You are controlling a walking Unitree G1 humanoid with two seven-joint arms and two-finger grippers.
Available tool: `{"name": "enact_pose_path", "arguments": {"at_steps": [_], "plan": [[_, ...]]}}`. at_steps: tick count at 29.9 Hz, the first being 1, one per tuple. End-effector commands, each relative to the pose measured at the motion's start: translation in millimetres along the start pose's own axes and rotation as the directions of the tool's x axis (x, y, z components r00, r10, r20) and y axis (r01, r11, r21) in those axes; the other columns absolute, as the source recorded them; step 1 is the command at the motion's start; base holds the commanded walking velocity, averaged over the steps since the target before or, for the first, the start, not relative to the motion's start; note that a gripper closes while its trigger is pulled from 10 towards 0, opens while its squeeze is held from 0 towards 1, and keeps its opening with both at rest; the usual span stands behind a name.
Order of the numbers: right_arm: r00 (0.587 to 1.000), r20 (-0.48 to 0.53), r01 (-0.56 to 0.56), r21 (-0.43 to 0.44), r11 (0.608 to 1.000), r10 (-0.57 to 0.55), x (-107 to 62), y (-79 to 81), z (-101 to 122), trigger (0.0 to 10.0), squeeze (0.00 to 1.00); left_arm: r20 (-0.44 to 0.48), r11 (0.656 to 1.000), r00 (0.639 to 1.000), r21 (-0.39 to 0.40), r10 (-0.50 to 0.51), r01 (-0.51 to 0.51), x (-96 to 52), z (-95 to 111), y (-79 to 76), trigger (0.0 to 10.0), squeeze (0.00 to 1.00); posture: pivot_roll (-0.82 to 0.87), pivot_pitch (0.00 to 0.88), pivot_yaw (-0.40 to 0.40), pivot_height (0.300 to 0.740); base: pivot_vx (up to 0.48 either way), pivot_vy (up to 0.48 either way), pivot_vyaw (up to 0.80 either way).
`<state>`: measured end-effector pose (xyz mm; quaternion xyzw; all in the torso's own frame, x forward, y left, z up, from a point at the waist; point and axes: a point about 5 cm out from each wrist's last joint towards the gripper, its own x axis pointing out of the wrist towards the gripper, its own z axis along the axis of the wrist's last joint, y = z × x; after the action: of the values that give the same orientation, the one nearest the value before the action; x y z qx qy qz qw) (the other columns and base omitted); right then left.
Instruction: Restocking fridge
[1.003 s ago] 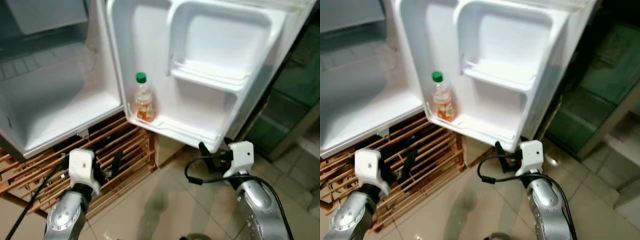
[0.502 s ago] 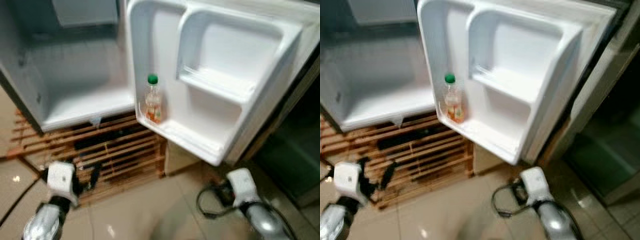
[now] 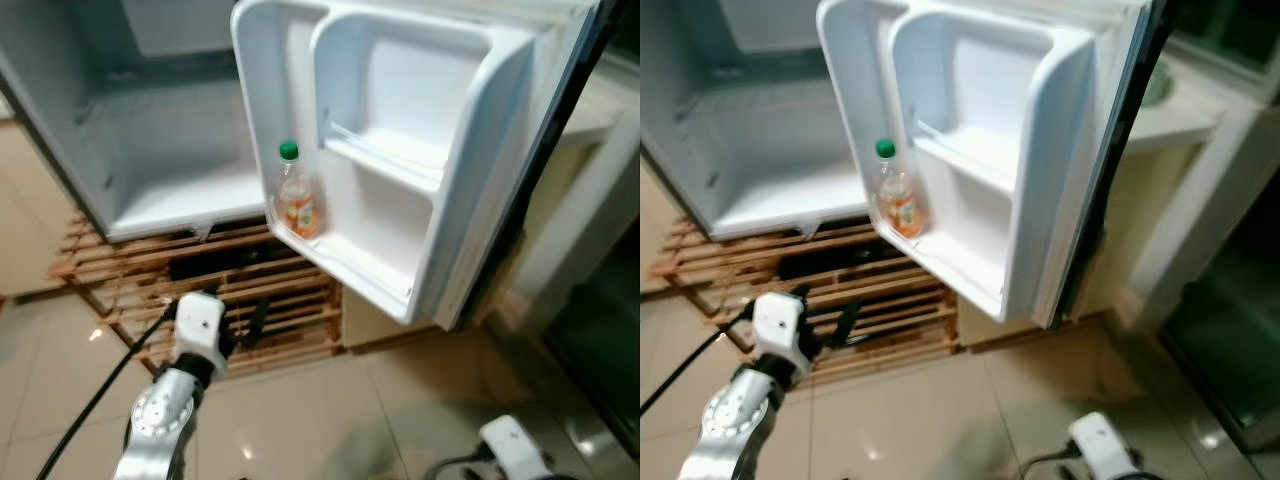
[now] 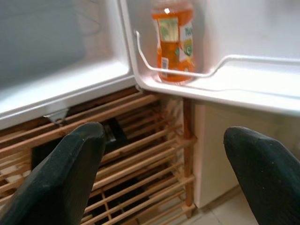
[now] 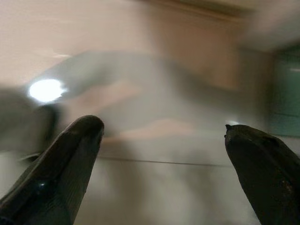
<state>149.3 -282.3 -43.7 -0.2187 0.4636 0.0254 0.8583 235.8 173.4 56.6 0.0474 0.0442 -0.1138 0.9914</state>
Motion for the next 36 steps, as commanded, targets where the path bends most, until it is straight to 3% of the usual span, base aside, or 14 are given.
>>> {"name": "enact_pose_path", "arguments": {"at_steps": [1, 2, 4, 10, 14, 19, 24, 26, 28, 29, 30, 31, 35, 36], "plan": [[0.991, 0.019, 0.136, 0.015, 0.991, -0.136, 0.6, -21.1, 10, 10.0, 0.0, -0.035, 0.999, 0.998, -0.012, 0.045, -0.045, 1.1, -4, 9.1, 10.0, 0.0, -0.23, 0.0, 0.053, 0.74, 0.0, 0.0, 0.0], [0.991, 0.019, 0.136, 0.015, 0.991, -0.136, 0.6, -21.1, 10, 10.0, 0.0, -0.035, 0.999, 0.998, -0.012, 0.045, -0.045, 1.1, -4, 9.1, 10.0, 0.0, -0.23, 0.0, 0.053, 0.74, 0.0, 0.0, 0.0], [0.937, 0.16, 0.302, 0.081, 0.95, -0.311, -3.7, -58.5, 48, 10.0, 0.0, -0.124, 0.998, 0.99, 0.02, 0.069, -0.067, 3.7, -19, 15.6, 10.0, 0.0, -0.23, 0.0, 0.06, 0.74, 0.0, 0.0, 0.0], [0.815, 0.416, 0.369, 0.166, 0.915, -0.404, -11.8, -82.3, 129, 10.0, 0.0, -0.424, 0.995, 0.903, 0.101, 0.069, -0.028, -6.7, -66, 20.7, 10.0, 0.0, -0.22, 0.0, 0.062, 0.74, 0.0, 0.0, 0.0], [0.752, 0.441, 0.419, 0.254, 0.872, -0.49, -13.0, -102.5, 166, 10.0, 0.0, -0.623, 0.98, 0.773, 0.051, -0.119, 0.192, -15.6, -90, -6.3, 10.0, 0.0, -0.22, 0.0, 0.061, 0.74, 0.0, 0.0, 0.0], [0.707, 0.478, 0.393, 0.345, 0.852, -0.52, -18.7, -110.4, 195, 10.0, 0.0, -0.672, 0.979, 0.733, 0.063, -0.103, 0.196, -6.8, -96, -6.3, 10.0, 0.0, -0.21, 0.0, 0.057, 0.74, 0.0, 0.0, 0.0], [0.692, 0.621, 0.161, 0.365, 0.917, -0.368, -28.1, -91.4, 225, 10.0, 0.0, -0.76, 0.954, 0.64, 0.092, -0.118, 0.285, -15.6, -108, 2.9, 10.0, 0.0, -0.21, 0.0, 0.061, 0.74, 0.0, 0.0, 0.0], [0.675, 0.692, 0.049, 0.303, 0.952, -0.256, -34.1, -75.6, 239, 10.0, 0.0, -0.779, 0.944, 0.617, 0.108, -0.114, 0.31, -18.6, -111, 5.2, 10.0, 0.0, -0.22, 0.0, 0.065, 0.74, 0.0, 0.0, 0.0], [0.605, 0.796, -0.105, 0.114, 0.988, -0.027, -52.6, -44.9, 254, 10.0, 0.0, -0.805, 0.934, 0.587, 0.138, -0.088, 0.33, -22.8, -117, 10.0, 10.0, 0.0, -0.22, 0.0, 0.071, 0.74, 0.0, 0.0, 0.0], [0.605, 0.796, -0.105, 0.114, 0.988, -0.027, -52.6, -44.9, 254, 10.0, 0.0, -0.805, 0.934, 0.587, 0.138, -0.088, 0.33, -22.8, -117, 10.0, 10.0, 0.0, -0.22, 0.0, 0.071, 0.74, 0.0, 0.0, 0.0], [0.547, 0.823, -0.218, -0.034, 0.975, 0.151, -73.3, -24.5, 254, 10.0, 0.0, -0.832, 0.978, 0.542, 0.003, -0.114, 0.211, -27.5, -123, 9.6, 10.0, 0.0, -0.22, 0.0, 0.08, 0.74, 0.0, 0.0, 0.0], [0.53, 0.823, -0.266, -0.067, 0.962, 0.204, -81.5, -20.2, 252, 10.0, 0.0, -0.839, 0.981, 0.529, -0.025, -0.126, 0.193, -28.8, -125, 8.7, 10.0, 0.0, -0.22, 0.0, 0.08, 0.74, 0.0, 0.0, 0.0], [0.45, 0.826, -0.41, -0.146, 0.9, 0.339, -107.1, -5.1, 252, 10.0, 0.0, -0.857, 0.975, 0.505, 0.015, -0.102, 0.224, -33.8, -129, 12.3, 10.0, 0.0, -0.23, 0.0, 0.087, 0.74, 0.0, 0.0, 0.0], [0.324, 0.785, -0.495, -0.335, 0.802, 0.527, -132.2, 21.5, 251, 10.0, 0.0, -0.871, 0.987, 0.481, -0.024, -0.097, 0.156, -38.4, -133, 13.2, 10.0, 0.0, -0.23, 0.0, 0.086, 0.74, 0.0, 0.0, 0.0]]}}
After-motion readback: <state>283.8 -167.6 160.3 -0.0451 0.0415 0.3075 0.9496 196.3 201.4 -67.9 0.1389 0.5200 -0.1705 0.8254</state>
